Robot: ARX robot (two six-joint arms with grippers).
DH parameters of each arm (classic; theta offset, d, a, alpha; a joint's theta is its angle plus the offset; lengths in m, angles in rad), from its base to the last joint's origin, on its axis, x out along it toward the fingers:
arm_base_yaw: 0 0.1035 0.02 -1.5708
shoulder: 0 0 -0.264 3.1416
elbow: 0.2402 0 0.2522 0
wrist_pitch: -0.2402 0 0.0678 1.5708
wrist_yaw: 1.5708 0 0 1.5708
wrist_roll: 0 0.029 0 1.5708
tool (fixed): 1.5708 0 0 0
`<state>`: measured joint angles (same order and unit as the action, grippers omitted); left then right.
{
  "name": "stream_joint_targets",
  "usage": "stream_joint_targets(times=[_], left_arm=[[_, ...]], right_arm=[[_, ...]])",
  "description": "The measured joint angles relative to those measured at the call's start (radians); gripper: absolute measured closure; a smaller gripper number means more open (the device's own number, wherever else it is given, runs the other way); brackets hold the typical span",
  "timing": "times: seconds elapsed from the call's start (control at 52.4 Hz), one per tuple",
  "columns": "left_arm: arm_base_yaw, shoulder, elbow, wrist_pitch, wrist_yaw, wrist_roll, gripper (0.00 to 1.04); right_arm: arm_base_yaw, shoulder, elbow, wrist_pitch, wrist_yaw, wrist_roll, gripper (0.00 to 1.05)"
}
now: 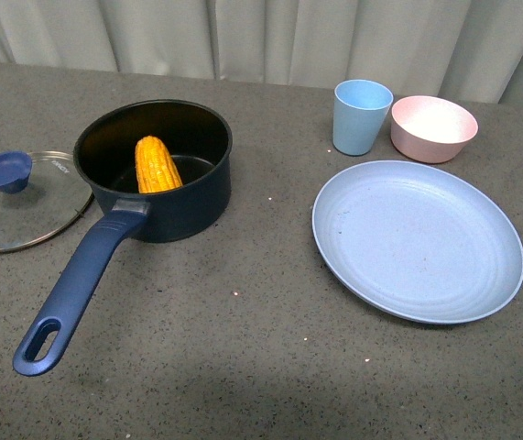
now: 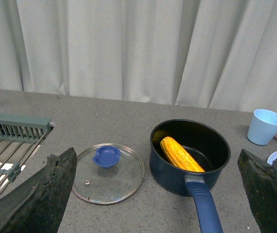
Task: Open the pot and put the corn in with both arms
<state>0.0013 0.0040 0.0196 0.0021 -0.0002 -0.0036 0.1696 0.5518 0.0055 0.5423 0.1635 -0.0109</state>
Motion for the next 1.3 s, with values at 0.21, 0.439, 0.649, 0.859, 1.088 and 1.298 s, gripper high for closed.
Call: stream_joint_targets(times=[0.21, 0.439, 0.649, 0.859, 1.088, 1.298], left_arm=[[0.0, 0.0, 0.0, 0.0, 0.0, 0.0, 0.06], [0.0, 0.0, 0.0, 0.0, 0.0, 0.0, 0.06], [0.0, 0.0, 0.0, 0.0, 0.0, 0.0, 0.06], [0.0, 0.0, 0.0, 0.0, 0.0, 0.0, 0.06], [0.0, 0.0, 0.0, 0.0, 0.0, 0.0, 0.06], [0.0, 0.0, 0.0, 0.0, 0.0, 0.0, 0.06]], right_arm=[[-0.071, -0.122, -0.001, -0.114, -0.085, 0.0, 0.99], [-0.166, -0.227, -0.001, -0.215, -0.162, 0.001, 1.04], [-0.167, -0.309, -0.001, -0.295, -0.162, 0.002, 1.04], [-0.167, -0.356, -0.001, -0.343, -0.162, 0.002, 1.04], [-0.167, -0.509, 0.0, -0.53, -0.164, 0.002, 1.04], [-0.167, -0.546, 0.0, -0.54, -0.164, 0.003, 1.04]])
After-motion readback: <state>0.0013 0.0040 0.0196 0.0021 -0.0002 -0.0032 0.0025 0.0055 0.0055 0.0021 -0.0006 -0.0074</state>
